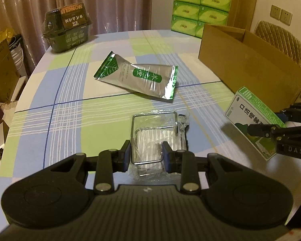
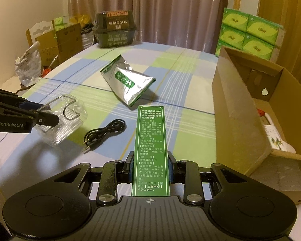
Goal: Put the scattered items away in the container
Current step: 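Lift the mouthwash box with the right gripper while the left holds the rack, then carry the rack with the left gripper while the right carries the mouthwash box to the cardboard box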
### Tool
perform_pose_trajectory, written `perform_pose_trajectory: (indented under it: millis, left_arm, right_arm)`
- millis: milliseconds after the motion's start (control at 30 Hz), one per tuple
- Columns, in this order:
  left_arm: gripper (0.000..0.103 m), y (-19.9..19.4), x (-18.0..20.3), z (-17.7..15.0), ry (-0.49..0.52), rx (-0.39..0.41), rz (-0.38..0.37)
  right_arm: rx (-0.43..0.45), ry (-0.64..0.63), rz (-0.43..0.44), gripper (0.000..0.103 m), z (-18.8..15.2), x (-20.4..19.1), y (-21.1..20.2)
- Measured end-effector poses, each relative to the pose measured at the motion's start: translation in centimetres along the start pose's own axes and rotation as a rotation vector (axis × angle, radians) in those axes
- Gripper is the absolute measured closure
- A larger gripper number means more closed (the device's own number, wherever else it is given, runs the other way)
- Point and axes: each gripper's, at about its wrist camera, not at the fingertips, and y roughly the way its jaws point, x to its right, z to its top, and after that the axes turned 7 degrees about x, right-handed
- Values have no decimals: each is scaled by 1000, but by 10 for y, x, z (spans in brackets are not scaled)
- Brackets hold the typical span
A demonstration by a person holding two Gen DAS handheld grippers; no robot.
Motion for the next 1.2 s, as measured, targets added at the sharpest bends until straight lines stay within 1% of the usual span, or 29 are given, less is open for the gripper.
perform_pose_trajectory:
  millis: [233,700,1000,1200]
  left_arm:
    - [76,-13,16,5,23,18,2]
    - [76,-43,61,18,37,55,-39]
    - [76,-46,103,37,81,82,-98]
    - [76,-41,133,60,119,108,-149]
  right_arm:
    - [33,5,-12,76,6,4,-23]
    - [123,46,-45,76,23,26,-70]
    - [191,65,-114,76,38,63,-102]
    - [223,87,-151,76,47,94,-114]
